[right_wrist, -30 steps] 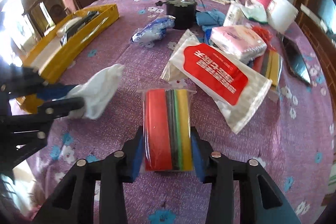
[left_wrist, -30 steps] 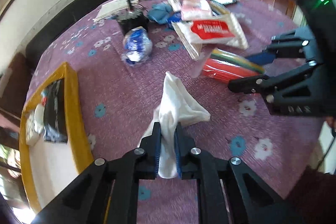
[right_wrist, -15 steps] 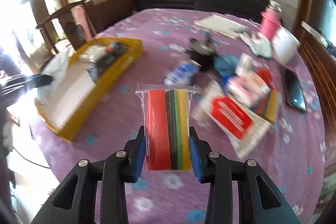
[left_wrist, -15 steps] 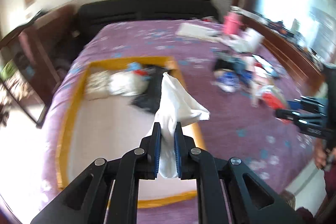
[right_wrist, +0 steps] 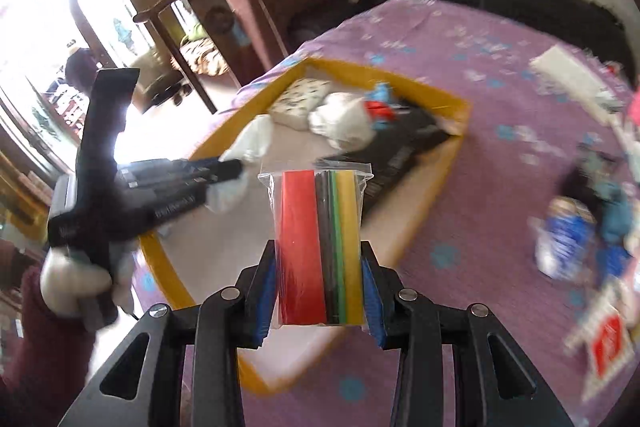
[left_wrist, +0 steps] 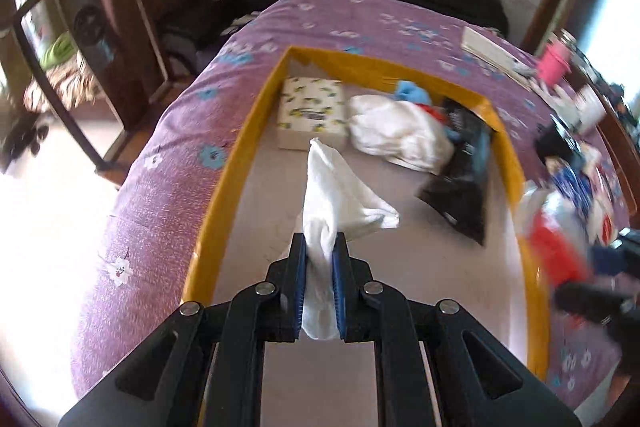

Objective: Organize soft objects

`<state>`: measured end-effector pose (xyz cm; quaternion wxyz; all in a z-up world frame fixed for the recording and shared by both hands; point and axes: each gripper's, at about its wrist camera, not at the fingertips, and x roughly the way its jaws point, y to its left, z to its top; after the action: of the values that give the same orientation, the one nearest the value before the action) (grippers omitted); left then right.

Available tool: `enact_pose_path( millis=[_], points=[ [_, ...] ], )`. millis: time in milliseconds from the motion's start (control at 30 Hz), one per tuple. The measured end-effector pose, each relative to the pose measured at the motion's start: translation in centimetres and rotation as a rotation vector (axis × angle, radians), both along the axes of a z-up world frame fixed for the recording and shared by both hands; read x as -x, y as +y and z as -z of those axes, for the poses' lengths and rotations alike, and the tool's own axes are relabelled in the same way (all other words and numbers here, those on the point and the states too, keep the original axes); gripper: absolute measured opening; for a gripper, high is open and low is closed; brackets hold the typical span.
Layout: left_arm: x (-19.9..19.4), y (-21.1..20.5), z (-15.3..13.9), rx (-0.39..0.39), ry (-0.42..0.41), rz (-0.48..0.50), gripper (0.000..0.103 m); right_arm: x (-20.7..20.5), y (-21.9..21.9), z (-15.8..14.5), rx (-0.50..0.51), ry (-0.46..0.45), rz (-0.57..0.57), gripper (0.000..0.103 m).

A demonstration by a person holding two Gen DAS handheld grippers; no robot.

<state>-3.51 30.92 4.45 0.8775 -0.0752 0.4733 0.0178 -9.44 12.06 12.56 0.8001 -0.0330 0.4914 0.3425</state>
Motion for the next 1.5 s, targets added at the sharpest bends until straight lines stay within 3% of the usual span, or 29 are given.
enact_pose_path(
  millis=[167,267,367,500,567,733,867,1033,1167,1300,1400,1500],
  points=[
    [-1.7,2.3,0.6,0.076,0.025,-0.087,0.016,-4.0,5.0,3.3,-0.01,0.124,-0.01,0.041],
    [-1.9,3.4,0.5,0.145,0.009,-0.109,0.035,-5.5,6.7,4.5,0.033,0.116,0.016,0.041],
    [-1.2,3.3,-0.1,0.181,-0.012,-0.091,0.048,-6.6,7.6,5.3,0.066,0.1,0.039,0.042],
    [0.6,2.5,-1.7,0.161,-0.07,-0.098,0.07,-7.4,6.7,5.2,0.022,0.133,0.084,0.057],
    [1.6,2.2,-2.5,0.141,-0.104,-0.107,0.074,-6.9,5.7,4.3,0.0,0.114,0.097,0.059],
    [4.5,0.2,-4.3,0.116,-0.16,-0.089,0.074,-3.6,1.7,1.4,-0.015,0.018,0.094,0.067],
    [7.4,-3.4,-5.8,0.119,-0.205,-0.017,0.08,-0.6,-4.4,-0.4,-0.011,-0.068,0.125,0.068],
    [9.9,-8.7,-6.5,0.196,-0.237,0.07,0.083,1.1,-14.5,-1.3,0.055,-0.16,0.288,0.068],
    [11.0,-13.4,-6.1,0.238,-0.253,0.116,0.083,0.5,-20.9,-1.0,0.072,-0.132,0.426,0.068],
    [11.3,-17.8,-4.2,0.243,-0.222,0.128,0.083,-1.0,-22.0,-0.7,0.078,-0.113,0.443,0.068],
    [11.4,-20.5,-3.2,0.175,-0.199,0.155,0.083,-3.8,-20.5,0.2,0.074,-0.07,0.439,0.068],
    [12.2,-20.9,-3.3,0.169,-0.203,0.169,0.083,-7.2,-18.6,1.8,0.111,-0.035,0.453,0.068]
  ],
)
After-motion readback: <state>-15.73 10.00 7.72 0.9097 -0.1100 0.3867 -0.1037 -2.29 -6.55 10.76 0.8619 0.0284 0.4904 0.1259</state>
